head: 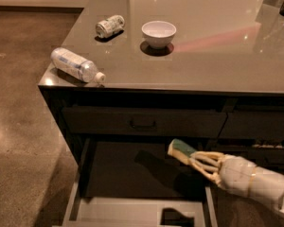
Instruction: Pick sponge from middle drawer and place on counter
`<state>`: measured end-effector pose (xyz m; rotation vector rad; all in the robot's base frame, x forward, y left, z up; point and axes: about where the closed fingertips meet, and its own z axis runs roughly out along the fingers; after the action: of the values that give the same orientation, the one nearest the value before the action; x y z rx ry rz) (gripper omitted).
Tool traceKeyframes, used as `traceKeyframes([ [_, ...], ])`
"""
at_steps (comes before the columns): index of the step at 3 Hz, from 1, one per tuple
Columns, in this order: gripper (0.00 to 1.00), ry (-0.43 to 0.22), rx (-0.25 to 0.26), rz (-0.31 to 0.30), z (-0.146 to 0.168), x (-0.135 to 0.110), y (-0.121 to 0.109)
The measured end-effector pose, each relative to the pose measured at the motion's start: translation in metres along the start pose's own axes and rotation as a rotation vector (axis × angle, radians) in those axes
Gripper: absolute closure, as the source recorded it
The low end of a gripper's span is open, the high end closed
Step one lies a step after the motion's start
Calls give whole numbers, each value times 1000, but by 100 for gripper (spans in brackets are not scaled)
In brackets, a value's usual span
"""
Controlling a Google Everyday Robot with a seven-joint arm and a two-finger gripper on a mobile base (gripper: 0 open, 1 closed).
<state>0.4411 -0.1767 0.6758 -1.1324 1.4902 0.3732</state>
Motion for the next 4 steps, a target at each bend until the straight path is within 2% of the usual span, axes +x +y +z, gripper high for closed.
traceKeyframes([
  [1,100,42,34,-103,-32,-53,-21],
  [2,100,99,74,-198,-67,-117,-49],
  [3,100,123,86,-246,-75,-159,-78],
  [4,100,133,108,-246,-76,-179,-126],
])
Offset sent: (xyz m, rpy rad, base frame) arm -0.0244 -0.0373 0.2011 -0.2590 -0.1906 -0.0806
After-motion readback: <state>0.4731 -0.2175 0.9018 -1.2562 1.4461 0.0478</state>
